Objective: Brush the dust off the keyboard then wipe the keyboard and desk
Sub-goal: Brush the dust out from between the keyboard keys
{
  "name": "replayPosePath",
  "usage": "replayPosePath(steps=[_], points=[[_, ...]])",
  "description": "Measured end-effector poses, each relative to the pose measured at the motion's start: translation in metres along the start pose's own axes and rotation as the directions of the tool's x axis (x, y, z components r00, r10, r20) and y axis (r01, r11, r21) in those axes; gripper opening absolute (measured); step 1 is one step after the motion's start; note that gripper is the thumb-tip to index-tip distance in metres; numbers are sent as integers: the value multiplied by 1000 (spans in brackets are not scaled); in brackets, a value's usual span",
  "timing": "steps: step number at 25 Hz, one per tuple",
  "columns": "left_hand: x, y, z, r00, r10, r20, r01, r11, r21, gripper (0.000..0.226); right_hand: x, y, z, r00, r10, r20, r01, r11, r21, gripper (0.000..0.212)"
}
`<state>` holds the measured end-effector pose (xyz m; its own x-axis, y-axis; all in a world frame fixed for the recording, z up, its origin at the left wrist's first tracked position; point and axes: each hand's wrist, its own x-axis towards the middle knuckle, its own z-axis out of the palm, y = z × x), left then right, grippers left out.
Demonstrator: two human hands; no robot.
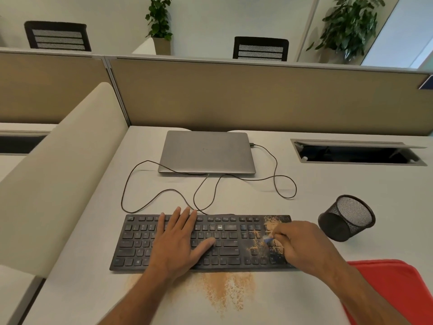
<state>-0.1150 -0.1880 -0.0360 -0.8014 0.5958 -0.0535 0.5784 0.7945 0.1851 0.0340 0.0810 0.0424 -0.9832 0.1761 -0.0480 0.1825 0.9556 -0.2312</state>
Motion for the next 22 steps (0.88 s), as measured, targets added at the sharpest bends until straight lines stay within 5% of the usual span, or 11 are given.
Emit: replayPosePath(steps=[3, 7, 11, 14, 17, 22], points=[[0, 0, 0, 1000, -5, -15, 5, 1000, -13, 107, 3, -3, 1, 988, -21, -152, 31, 998, 59, 16], [0, 2, -3, 1000, -12, 14, 12, 1000, 12, 109, 1, -7, 5, 999, -32, -3, 32, 999, 26, 21], [0, 3, -4, 1000, -14, 23, 14, 1000, 22, 110, 5, -7, -2, 986, -45, -161, 60, 994, 91, 16], [0, 3, -4, 1000, -16, 25, 16, 1000, 18, 111, 7, -18, 2, 985, -118, -128, 130, 987, 94, 33], [0, 2, -4, 999, -15, 32, 14, 1000, 25, 111, 5, -15, -4, 995, -98, 1, 97, 987, 130, 22], [-1, 2, -4, 999, -14, 29, 14, 1000, 21, 110, 12, -16, -1, 992, -97, -86, 106, 989, 103, 27]])
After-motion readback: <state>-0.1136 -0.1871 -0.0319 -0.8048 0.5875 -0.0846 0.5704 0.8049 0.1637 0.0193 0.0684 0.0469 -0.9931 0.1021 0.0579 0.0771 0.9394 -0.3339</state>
